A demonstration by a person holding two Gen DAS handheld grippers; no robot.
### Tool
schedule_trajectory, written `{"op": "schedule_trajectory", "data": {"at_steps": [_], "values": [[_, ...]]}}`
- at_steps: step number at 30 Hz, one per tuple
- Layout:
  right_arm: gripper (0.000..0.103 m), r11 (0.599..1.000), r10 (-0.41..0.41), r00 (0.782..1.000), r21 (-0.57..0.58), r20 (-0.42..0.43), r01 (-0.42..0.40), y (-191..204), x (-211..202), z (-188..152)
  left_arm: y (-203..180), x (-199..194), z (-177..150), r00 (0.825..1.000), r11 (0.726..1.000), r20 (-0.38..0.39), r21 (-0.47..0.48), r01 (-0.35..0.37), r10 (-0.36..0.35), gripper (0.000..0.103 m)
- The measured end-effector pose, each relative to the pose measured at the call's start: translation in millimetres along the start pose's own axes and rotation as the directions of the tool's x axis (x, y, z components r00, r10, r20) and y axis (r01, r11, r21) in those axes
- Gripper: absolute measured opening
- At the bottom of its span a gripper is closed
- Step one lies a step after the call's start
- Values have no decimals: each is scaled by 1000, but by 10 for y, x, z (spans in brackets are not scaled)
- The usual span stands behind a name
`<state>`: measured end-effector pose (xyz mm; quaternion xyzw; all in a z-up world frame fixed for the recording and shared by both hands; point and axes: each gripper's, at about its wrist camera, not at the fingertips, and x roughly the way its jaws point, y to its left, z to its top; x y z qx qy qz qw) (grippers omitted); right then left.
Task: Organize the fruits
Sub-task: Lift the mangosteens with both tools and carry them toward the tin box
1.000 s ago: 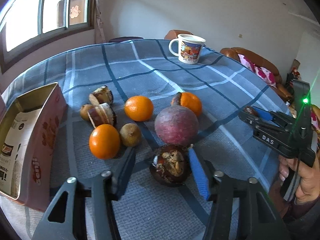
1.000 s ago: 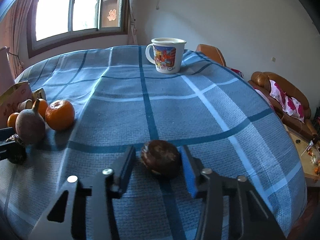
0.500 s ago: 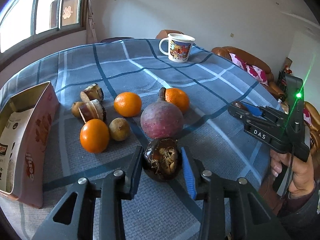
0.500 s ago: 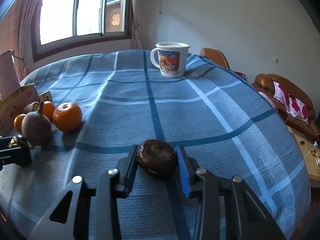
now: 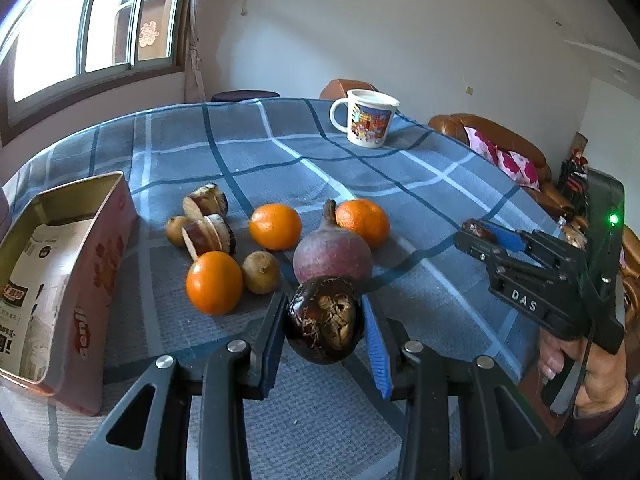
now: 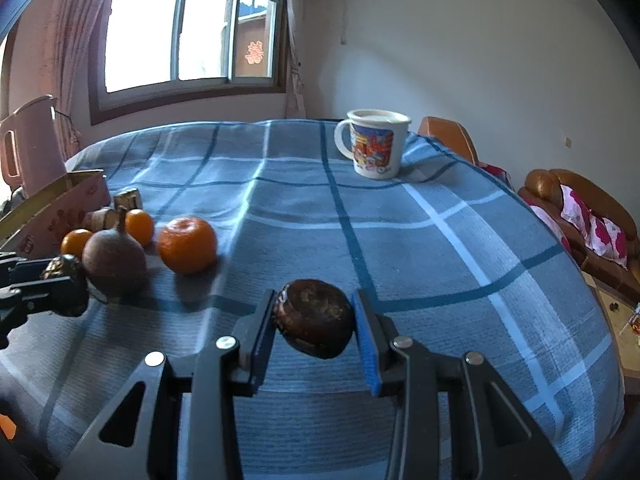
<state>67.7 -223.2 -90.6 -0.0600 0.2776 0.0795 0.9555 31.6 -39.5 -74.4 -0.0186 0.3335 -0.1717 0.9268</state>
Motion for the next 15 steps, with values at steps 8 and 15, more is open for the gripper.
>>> {"op": "schedule_trajectory", "data": {"at_steps": [8, 15], "values": [[40, 999, 44, 998, -23, 45, -43, 163, -103, 35, 46, -88, 38, 997, 999, 53, -9, -50, 51, 39], [40, 996, 81, 993, -42, 86, -78, 297, -192, 59, 77, -146, 63, 992, 996, 89, -11, -90, 91, 39]]}}
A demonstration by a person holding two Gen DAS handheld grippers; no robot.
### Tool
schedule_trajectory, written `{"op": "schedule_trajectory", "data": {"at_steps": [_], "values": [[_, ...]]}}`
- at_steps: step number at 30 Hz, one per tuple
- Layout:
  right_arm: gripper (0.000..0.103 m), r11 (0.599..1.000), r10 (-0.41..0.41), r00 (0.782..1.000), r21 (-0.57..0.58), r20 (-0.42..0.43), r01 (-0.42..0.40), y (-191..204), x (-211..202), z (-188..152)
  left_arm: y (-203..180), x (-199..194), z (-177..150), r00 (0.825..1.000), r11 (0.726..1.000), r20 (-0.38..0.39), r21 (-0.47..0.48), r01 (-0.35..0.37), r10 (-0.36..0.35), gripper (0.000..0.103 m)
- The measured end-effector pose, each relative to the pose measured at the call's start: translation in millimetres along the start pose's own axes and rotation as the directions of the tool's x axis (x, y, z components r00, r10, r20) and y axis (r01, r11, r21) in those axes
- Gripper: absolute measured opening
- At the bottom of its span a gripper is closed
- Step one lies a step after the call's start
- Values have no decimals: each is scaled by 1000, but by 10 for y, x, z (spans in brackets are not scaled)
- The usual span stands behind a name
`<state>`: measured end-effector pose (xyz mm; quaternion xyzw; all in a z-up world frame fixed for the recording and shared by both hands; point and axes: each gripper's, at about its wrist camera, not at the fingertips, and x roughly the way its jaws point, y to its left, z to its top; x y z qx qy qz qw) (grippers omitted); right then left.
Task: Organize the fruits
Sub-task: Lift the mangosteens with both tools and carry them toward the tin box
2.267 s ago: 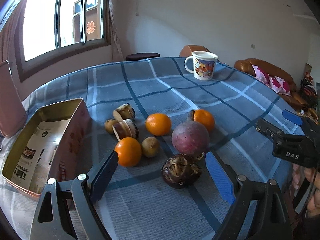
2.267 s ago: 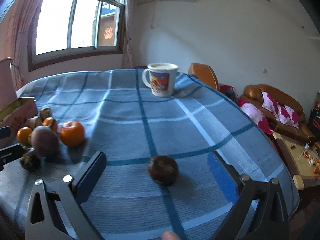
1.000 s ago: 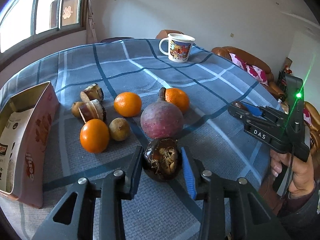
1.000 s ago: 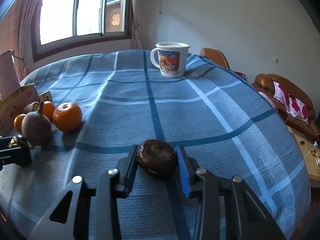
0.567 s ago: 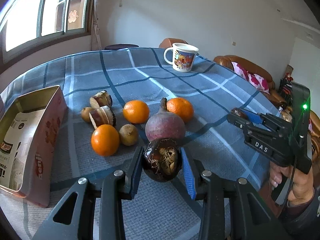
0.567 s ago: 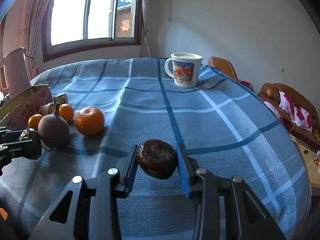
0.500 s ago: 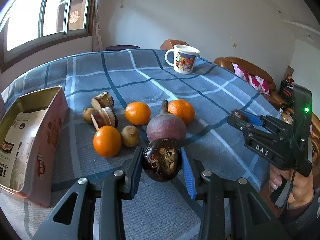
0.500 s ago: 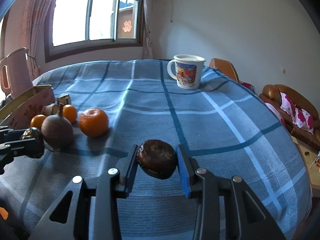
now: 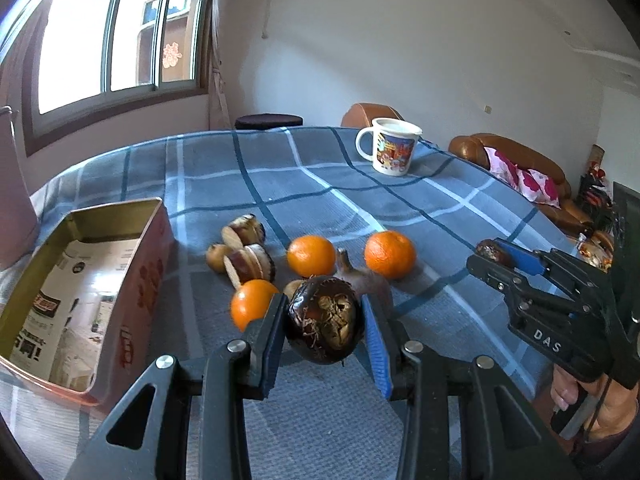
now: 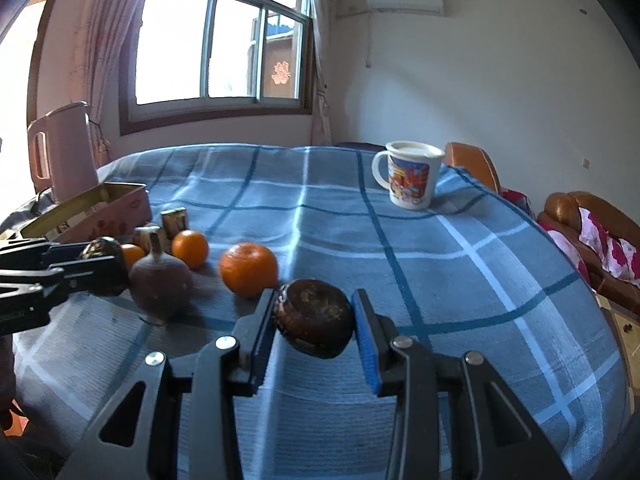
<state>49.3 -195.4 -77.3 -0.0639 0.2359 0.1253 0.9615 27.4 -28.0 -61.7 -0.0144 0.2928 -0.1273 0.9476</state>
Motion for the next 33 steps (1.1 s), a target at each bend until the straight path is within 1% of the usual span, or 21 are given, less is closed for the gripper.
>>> {"op": "schedule_trajectory", "data": {"at_steps": [7, 13, 24, 33], "values": [[40, 999, 28, 999, -25, 18, -27, 136, -29, 25, 22, -2, 13, 1000, 1000, 9, -2, -12, 12, 39], [40, 998, 44, 998, -41, 39, -43, 221, -82, 55, 26, -65, 24, 999, 999, 37, 5, -36, 36, 39], [40, 996, 71, 994, -67, 85, -66, 343, -184, 124, 71, -126, 57, 996, 998, 66, -2, -63, 64, 39], [40, 992, 91, 992, -91, 93, -82, 441, -189, 181, 117, -203, 90, 991, 996, 98, -5, -92, 92, 39]]}}
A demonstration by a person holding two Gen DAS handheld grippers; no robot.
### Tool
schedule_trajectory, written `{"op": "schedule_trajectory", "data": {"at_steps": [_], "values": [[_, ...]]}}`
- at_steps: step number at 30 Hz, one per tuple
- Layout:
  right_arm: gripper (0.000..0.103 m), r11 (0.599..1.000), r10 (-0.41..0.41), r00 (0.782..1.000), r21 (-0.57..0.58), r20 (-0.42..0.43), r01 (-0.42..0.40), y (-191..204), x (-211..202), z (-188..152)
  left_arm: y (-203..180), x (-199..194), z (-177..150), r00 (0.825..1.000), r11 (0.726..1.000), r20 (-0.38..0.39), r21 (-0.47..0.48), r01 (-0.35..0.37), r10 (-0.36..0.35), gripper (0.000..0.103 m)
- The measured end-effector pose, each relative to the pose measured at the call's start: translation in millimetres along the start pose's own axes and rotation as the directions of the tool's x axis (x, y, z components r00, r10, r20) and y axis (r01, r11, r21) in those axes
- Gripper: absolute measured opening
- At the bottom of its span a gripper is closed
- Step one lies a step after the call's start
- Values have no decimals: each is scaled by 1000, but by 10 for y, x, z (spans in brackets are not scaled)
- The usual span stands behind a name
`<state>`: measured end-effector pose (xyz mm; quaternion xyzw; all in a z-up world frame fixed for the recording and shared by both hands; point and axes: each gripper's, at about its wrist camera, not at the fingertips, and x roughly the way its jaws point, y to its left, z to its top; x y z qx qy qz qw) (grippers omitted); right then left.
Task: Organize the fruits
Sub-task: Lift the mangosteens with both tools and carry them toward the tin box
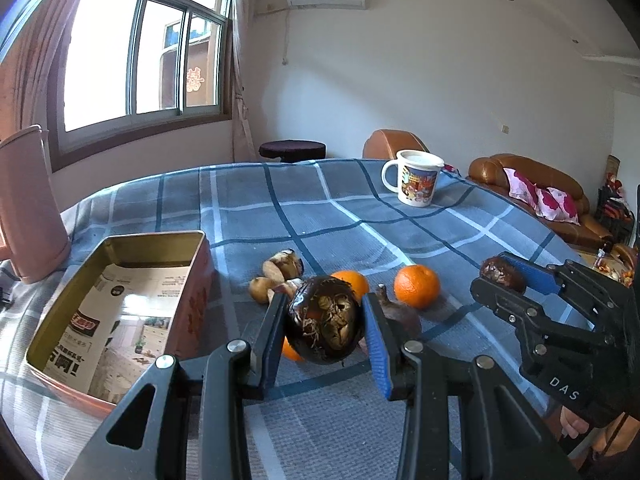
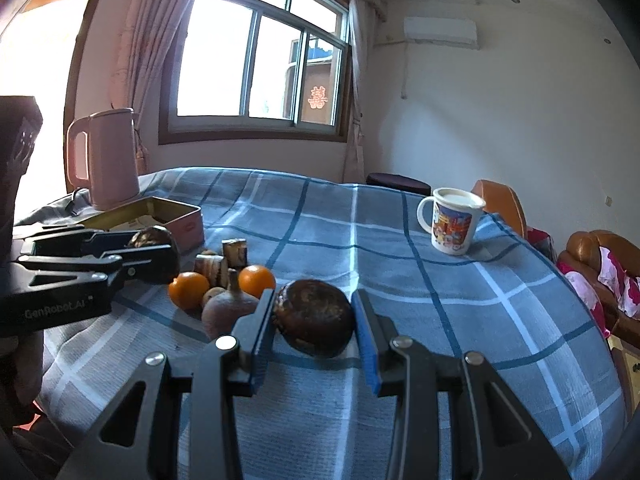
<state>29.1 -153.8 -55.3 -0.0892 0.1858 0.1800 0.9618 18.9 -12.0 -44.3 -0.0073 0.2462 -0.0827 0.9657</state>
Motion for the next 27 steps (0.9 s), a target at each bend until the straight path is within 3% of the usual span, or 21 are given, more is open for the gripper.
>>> {"op": "schedule_trajectory", "data": {"at_steps": [27], "values": [[40, 997, 53, 998, -62, 33, -51, 290, 27, 221, 230, -156, 63, 997, 998, 48, -39, -53, 54, 39]]}}
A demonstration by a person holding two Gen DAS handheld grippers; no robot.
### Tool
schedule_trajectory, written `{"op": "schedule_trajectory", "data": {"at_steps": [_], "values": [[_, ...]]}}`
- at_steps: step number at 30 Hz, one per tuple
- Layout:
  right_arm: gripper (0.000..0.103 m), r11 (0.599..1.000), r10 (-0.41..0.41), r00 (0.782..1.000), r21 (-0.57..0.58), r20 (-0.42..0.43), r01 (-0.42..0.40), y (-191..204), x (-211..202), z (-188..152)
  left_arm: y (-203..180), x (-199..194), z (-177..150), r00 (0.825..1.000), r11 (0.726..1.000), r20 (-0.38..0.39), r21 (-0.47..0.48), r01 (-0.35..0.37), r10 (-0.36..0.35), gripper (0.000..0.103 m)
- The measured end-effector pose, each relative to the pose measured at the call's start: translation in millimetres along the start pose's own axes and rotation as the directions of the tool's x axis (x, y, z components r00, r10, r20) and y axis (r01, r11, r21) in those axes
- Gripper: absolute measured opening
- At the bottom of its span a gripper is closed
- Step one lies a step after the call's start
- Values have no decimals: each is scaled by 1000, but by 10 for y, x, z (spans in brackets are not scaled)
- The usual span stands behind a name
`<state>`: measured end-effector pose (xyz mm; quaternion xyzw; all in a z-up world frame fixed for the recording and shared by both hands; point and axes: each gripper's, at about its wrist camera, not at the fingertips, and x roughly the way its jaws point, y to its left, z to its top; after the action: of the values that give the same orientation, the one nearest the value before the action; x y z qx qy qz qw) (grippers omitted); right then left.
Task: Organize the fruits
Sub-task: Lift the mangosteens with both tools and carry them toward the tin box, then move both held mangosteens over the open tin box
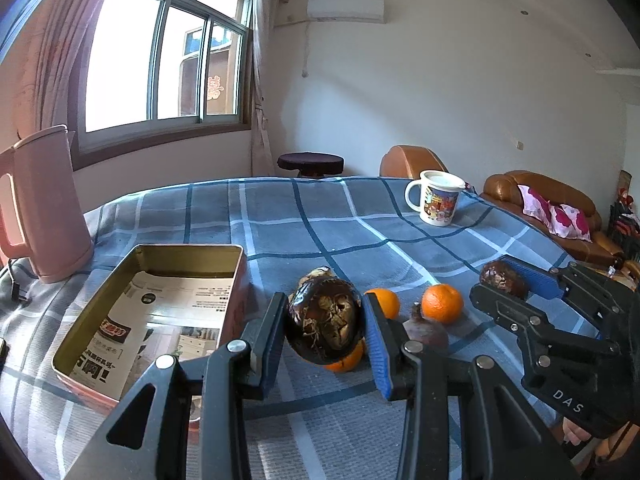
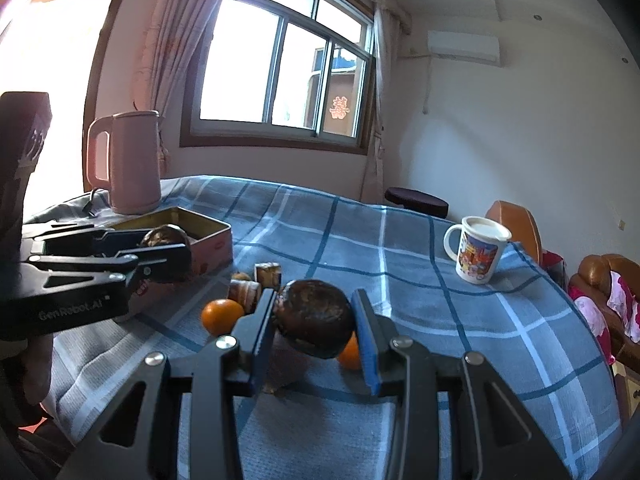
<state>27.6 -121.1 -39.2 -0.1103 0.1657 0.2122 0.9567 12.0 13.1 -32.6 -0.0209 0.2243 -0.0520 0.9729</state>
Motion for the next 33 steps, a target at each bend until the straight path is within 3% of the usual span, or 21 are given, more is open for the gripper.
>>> {"op": "schedule_trajectory", "data": {"at_steps": [17, 33], "values": [[40, 997, 44, 999, -62, 20, -43, 196, 116, 241, 248, -29, 46, 997, 997, 16, -25, -78, 78, 39], [40, 987, 113, 993, -117, 20, -110, 430, 378, 584, 762, 23, 60, 984, 981, -16, -76, -180, 179, 39]]}}
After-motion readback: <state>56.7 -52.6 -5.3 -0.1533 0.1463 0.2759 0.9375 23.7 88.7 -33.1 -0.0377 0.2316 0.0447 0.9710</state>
